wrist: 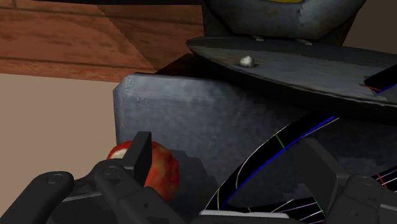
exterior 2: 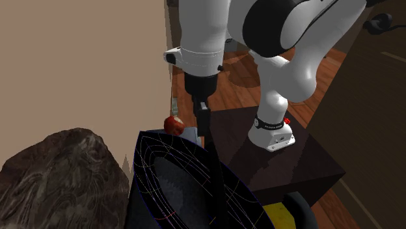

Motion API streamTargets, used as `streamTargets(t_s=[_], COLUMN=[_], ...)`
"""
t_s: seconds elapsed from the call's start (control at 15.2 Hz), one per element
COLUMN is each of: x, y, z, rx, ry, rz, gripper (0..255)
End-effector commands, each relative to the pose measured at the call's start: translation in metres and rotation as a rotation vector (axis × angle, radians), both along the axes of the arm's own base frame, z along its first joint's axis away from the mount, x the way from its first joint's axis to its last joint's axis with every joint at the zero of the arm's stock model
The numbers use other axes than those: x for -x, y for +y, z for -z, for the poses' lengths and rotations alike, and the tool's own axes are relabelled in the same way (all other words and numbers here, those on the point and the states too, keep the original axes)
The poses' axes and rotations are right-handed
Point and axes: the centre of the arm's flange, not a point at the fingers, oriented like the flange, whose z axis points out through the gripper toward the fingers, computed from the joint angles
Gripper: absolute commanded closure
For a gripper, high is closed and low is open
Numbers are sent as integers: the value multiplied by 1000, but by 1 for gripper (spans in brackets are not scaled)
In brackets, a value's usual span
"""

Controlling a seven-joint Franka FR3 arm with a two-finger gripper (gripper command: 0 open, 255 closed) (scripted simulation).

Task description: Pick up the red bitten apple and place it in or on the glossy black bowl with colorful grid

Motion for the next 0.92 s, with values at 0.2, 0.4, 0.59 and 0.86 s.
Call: streamTargets(t_s=[0.2,0.4,0.59,0.86], x=[0,0,0,0], y=[0,0,0,0], z=[7,7,7,7], rx=[0,0,0,0], ry=[-1,-1,-1,-1], rz=[0,0,0,0], gripper=[0,0,255,255])
